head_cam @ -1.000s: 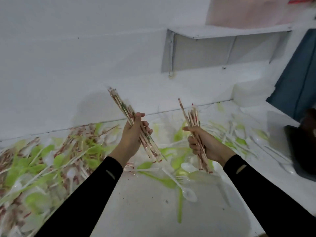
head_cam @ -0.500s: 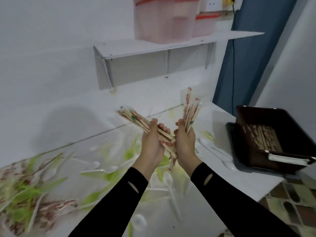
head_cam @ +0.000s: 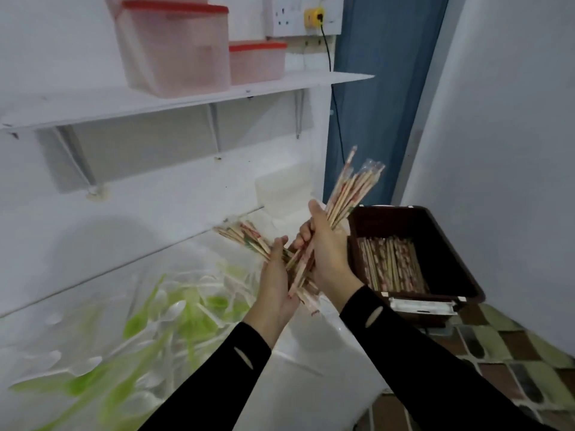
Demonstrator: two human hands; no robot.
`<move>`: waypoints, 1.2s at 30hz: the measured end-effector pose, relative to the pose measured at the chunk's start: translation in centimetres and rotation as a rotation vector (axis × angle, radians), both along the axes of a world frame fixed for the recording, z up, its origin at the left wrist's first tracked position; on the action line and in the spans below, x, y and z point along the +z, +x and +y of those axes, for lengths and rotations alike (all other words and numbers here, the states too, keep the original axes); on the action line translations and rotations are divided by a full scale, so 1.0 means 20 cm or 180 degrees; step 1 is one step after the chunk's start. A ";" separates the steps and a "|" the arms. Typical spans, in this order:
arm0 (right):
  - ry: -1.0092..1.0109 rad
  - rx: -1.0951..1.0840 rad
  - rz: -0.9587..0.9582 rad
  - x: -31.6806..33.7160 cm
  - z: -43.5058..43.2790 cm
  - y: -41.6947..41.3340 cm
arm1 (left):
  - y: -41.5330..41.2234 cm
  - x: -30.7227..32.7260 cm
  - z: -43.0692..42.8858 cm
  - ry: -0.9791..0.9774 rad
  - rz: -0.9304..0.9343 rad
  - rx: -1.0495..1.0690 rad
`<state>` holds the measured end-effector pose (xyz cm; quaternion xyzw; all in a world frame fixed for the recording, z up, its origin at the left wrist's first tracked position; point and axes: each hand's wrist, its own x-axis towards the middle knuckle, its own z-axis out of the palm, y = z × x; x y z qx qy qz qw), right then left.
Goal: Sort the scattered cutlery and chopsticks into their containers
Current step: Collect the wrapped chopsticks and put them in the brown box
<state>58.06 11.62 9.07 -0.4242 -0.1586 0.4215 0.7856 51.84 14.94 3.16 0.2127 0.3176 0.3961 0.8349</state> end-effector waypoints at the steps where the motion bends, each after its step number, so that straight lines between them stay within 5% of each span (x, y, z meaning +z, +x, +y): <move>1: -0.0044 0.0093 -0.0055 0.00 -0.02 0.01 | 0.05 0.01 0.00 0.0087 0.0010 -0.0009; 12: -0.0345 -0.0530 -0.1178 -0.02 -0.22 0.85 | 0.68 0.18 -0.03 0.0828 -0.0051 0.0163; 22: -0.1970 -0.0398 -0.1273 -0.43 -0.25 1.15 | 0.97 -0.10 -0.06 0.1250 0.1418 -0.1105; 27: -0.2885 0.0258 -0.2244 -0.47 -0.23 1.13 | 0.95 -0.15 -0.09 0.2045 0.2554 -0.2218; 32: -0.3082 0.0452 -0.2555 -0.50 -0.24 1.13 | 0.98 -0.19 -0.08 0.2696 0.3404 -0.2220; 36: -0.3165 0.0003 -0.3333 -0.50 -0.27 1.13 | 0.97 -0.19 -0.10 0.2947 0.3124 -0.2085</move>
